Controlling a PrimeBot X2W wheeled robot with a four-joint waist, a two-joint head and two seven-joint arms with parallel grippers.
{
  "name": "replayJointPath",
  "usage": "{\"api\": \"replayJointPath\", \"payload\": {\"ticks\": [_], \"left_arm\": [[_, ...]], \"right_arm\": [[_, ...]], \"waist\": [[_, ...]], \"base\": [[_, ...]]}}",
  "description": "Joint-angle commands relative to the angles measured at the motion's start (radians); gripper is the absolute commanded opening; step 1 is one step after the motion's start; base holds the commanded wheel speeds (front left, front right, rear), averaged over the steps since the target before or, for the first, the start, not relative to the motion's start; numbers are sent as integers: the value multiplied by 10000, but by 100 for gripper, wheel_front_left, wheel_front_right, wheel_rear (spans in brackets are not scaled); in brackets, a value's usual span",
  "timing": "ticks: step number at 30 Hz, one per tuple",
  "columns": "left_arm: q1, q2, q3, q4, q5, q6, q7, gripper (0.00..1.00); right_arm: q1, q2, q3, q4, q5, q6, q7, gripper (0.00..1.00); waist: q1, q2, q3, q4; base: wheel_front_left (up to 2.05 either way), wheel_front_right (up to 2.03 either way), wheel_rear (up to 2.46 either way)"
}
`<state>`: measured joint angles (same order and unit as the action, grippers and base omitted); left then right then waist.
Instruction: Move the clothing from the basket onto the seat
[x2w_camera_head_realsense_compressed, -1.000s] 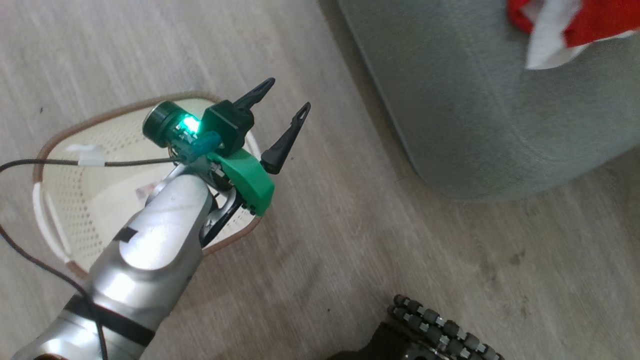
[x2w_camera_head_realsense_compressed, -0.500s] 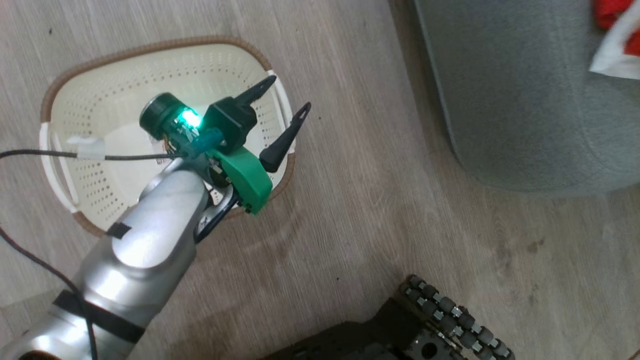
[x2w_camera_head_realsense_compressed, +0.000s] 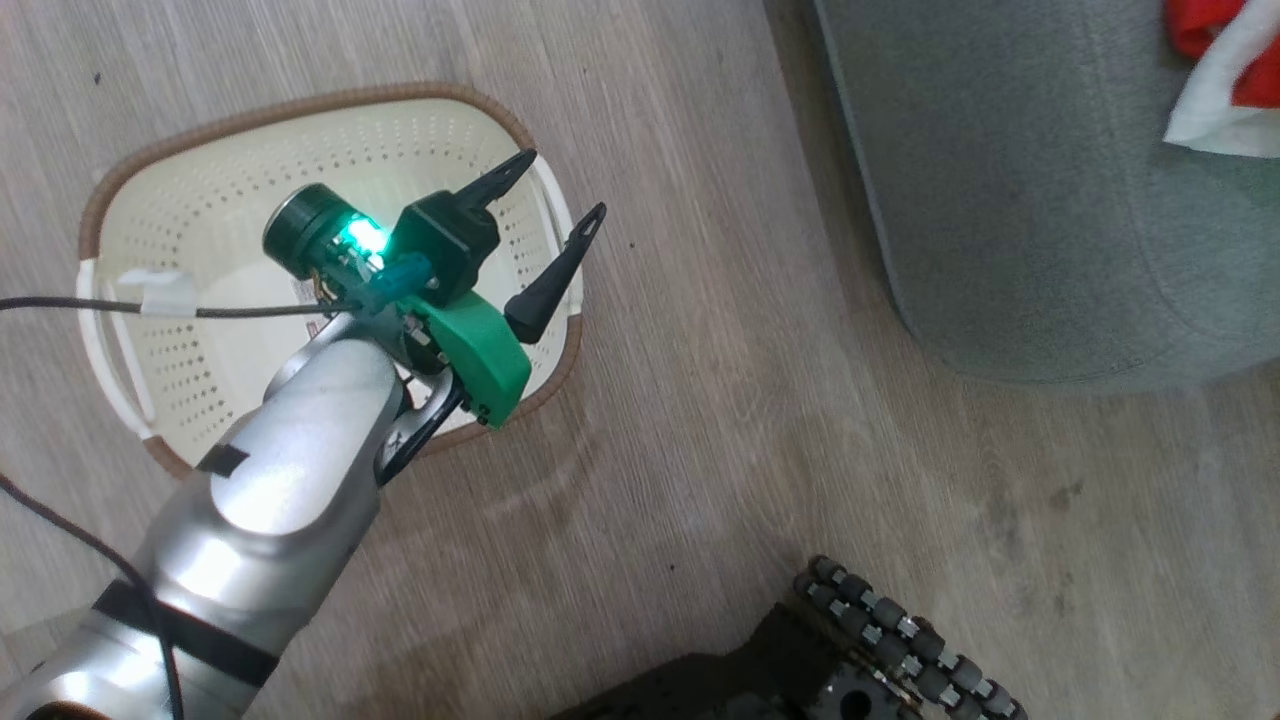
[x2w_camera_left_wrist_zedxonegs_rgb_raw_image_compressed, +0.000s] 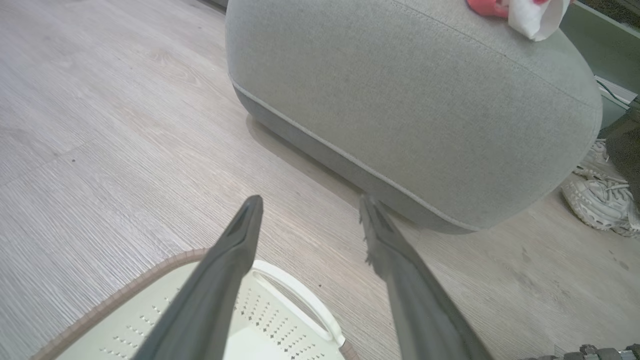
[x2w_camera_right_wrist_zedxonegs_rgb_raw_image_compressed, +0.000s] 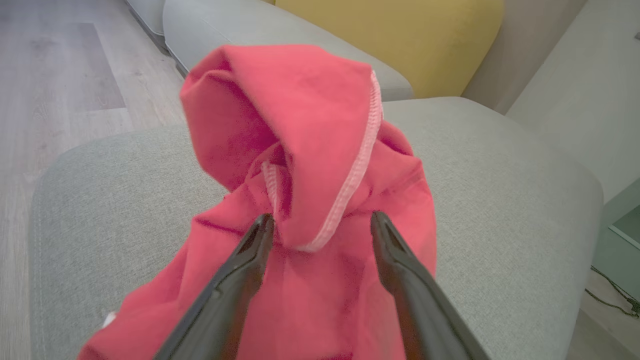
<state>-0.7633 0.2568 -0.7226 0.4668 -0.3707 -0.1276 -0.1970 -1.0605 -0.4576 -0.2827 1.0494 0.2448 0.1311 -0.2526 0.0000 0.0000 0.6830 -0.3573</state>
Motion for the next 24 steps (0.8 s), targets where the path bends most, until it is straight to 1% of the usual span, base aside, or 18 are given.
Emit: {"api": "replayJointPath", "payload": {"ticks": [1, 8, 15, 21, 22, 24], "left_arm": [[-11, 113, 208, -235, -108, 73, -141, 100], [194, -102, 408, 179, -344, 169, -466, 100], [656, -397, 1007, 520, -604, 384, -635, 100], [1539, -549, 2388, 54, -694, 679, -644, 100], [1877, -578, 2859, -92, -604, 734, -645, 100], [2235, -608, 3316, -196, -481, 803, -645, 100]], "right_arm": [[470, -188, 102, -423, 111, -4, -87, 100], [2329, 42, 683, -2428, 795, -4, -89, 100], [3723, 239, 1298, -4221, 1193, -4, -90, 100], [4789, 603, 1770, -5734, 1366, -4, -91, 100], [5090, 640, 1936, -6057, 1377, -4, -91, 100], [5340, 714, 2152, -6296, 1392, -4, -91, 100]], "waist": [[0, 0, -156, -48], [0, 0, -982, 57], [0, 0, -2054, 636], [0, 0, -2983, 1379], [0, 0, -3276, 1652], [0, 0, -3563, 1907]], "base": [[0, 0, 0], [0, 0, 0], [0, 0, 0], [0, 0, 0], [0, 0, 0], [0, 0, 0]]}}
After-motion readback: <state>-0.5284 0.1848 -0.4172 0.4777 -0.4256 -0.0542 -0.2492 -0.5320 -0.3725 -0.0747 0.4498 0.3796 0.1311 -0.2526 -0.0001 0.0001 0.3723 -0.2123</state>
